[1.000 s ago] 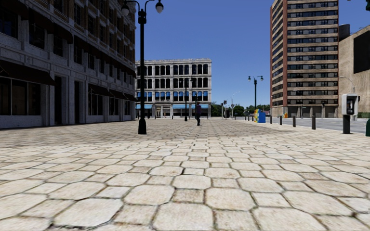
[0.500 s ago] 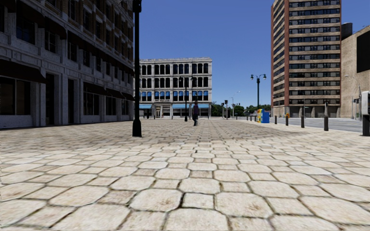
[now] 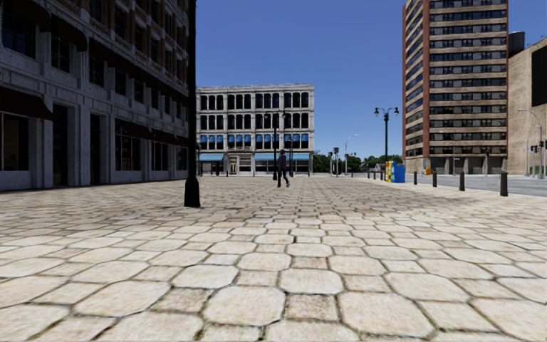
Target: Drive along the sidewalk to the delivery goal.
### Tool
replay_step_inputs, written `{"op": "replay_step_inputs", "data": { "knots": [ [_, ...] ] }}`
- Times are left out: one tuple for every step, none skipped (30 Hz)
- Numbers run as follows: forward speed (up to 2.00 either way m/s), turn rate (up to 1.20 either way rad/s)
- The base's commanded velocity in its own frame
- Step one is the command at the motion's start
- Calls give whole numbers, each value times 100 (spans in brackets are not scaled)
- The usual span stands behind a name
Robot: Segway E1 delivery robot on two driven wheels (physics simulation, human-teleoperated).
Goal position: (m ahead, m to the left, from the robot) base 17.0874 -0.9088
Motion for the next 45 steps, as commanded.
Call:
{"op": "replay_step_inputs", "data": {
  "knots": [
    [178, 0],
    [178, 0],
    [178, 0],
    [178, 0],
    [178, 0],
    [178, 0],
    [178, 0],
    [178, 0],
    [178, 0],
    [178, 0],
    [178, 0],
    [178, 0],
    [178, 0],
    [178, 0],
    [178, 0],
    [178, 0],
    [178, 0],
    [178, 0],
    [178, 0],
    [178, 0],
    [178, 0],
    [178, 0],
    [178, 0],
    [178, 0],
    [178, 0],
    [178, 0],
    [178, 0],
    [178, 0],
    [178, 0],
    [178, 0],
    [178, 0],
    [178, 0],
    [178, 0],
    [178, 0],
    [178, 0],
    [178, 0],
    [178, 0],
    [178, 0],
    [178, 0],
    [178, 0],
    [178, 0],
    [178, 0],
    [178, 0],
    [178, 0],
    [178, 0]
  ]
}}
